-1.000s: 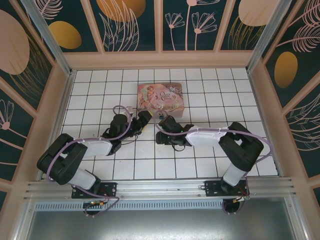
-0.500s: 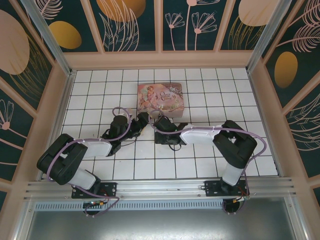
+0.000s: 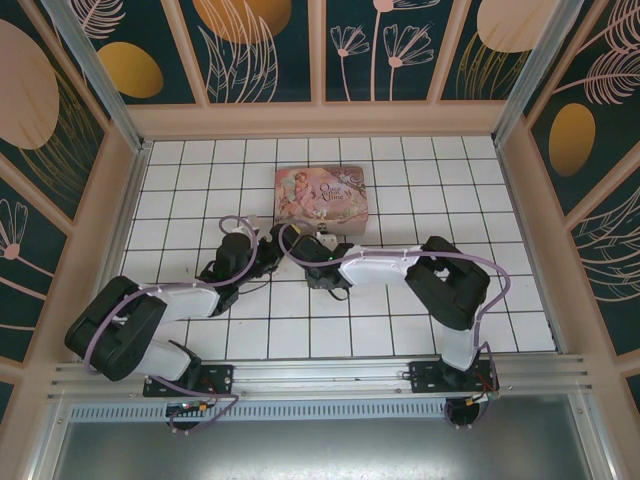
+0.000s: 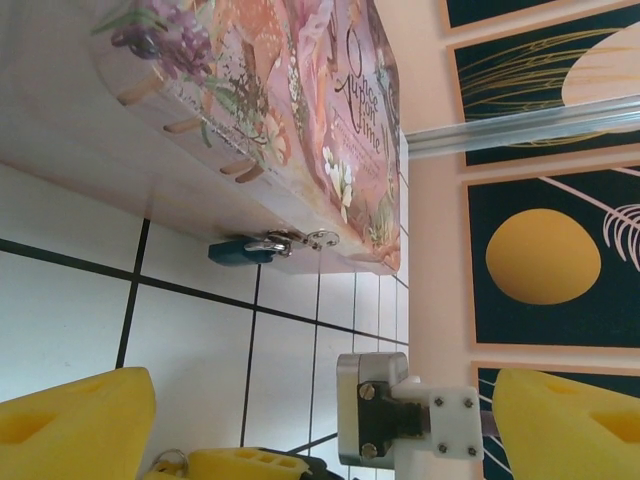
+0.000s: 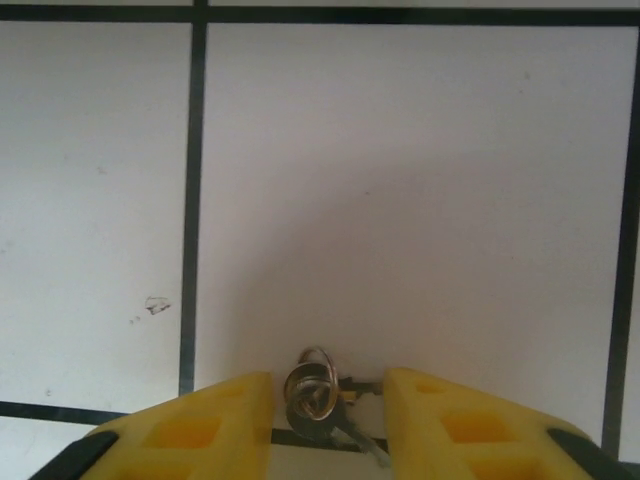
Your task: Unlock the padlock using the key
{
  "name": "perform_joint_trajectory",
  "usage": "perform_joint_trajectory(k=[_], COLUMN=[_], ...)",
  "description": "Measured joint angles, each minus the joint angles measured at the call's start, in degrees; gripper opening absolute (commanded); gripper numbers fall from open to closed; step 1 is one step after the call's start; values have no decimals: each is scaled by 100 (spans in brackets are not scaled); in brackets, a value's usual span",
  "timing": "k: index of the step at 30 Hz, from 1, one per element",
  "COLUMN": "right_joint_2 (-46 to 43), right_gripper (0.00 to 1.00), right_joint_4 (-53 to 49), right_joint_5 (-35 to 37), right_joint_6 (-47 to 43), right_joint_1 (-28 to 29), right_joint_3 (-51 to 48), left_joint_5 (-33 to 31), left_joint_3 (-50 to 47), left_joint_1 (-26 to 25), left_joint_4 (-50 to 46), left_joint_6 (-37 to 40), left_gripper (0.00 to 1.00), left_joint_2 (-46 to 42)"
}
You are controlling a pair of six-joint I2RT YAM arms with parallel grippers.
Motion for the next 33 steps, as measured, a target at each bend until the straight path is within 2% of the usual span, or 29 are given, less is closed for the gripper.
perform_joint_trajectory(k=[9,25,26,28,29,33], right_joint_2=[22,-1095,-1119,-1137,-1137,-1161], right_gripper=[0,0,5,28,35,47], right_joint_4=[94,153,153,149,151,151], right_joint_5=[192,-317,-339,-385,-400,-415], right_joint_6=[-11,133,155,199,238,308], right_joint_1=[81,79,76,76,76,61], right_joint_3=[33,-916,-949,-988,-999,-1012], left_joint_5=[-39,-42,-42,-42,-42,-42], left_joint_3=[-79,-94,-94,-94,-94,-96], left_joint_1=[0,0,0,0,0,0], left_joint_4=[-2,-90,-90,-87,-90,-90], left_joint_6=[0,2,2,2,2,2], left_gripper=[88,88,88,88,88,88], left_joint_2=[-98,-210,-210,-210,-210,-210])
